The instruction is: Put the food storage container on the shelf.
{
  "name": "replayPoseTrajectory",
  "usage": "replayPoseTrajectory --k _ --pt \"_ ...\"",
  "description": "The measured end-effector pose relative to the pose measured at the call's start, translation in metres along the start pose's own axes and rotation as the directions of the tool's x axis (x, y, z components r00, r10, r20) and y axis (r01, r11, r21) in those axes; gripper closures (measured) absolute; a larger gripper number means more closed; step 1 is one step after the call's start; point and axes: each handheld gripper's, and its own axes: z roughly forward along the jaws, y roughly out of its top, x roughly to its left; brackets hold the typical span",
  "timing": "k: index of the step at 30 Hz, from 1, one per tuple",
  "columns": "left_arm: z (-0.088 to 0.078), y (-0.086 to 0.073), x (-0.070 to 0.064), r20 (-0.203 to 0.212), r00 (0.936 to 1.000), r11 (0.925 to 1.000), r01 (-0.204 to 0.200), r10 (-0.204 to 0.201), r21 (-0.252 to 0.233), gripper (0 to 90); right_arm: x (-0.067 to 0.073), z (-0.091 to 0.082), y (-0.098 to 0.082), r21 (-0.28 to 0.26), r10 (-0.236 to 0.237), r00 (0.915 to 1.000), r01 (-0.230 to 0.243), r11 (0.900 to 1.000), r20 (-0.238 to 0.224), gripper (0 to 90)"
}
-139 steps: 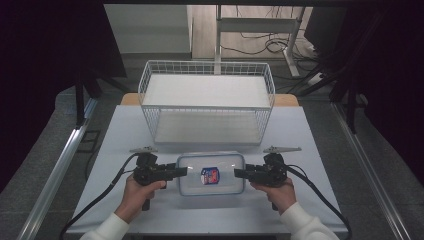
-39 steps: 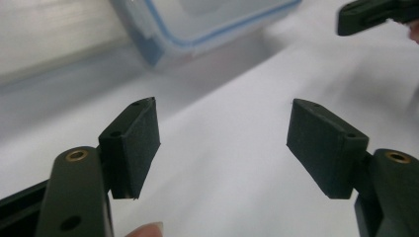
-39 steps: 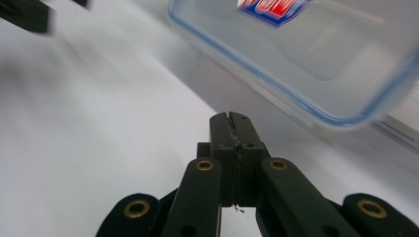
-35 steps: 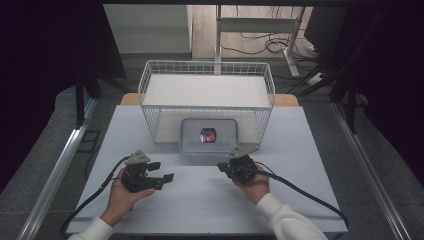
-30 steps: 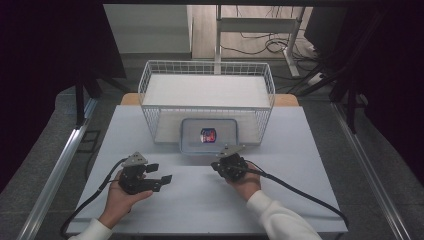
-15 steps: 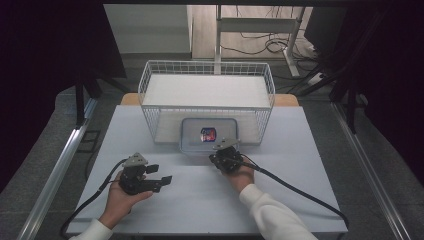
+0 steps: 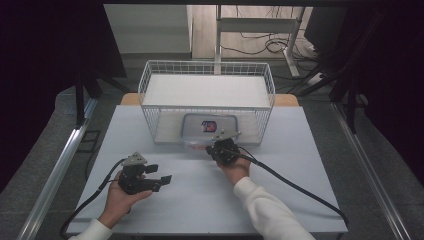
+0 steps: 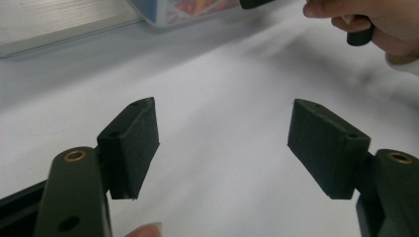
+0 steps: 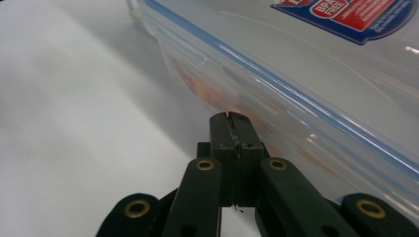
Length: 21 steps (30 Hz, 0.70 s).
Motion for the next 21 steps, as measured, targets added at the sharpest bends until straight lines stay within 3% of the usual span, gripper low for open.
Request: replayPoseTrajectory --k 8,21 --pt "-0.001 0.001 0.000 0.011 0.9999 1.0000 0.007 -0.007 -0.005 28.0 -0.019 0.008 0.008 -0.012 0.060 0.9978 -0.059 0.998 0.030 88.8" --pt "0.000 0.001 0.002 0.012 0.9999 1.0000 0.004 -0.004 0.002 27.9 -0.031 0.020 0.018 -0.032 0.105 0.9937 -0.103 0.994 0.040 88.9"
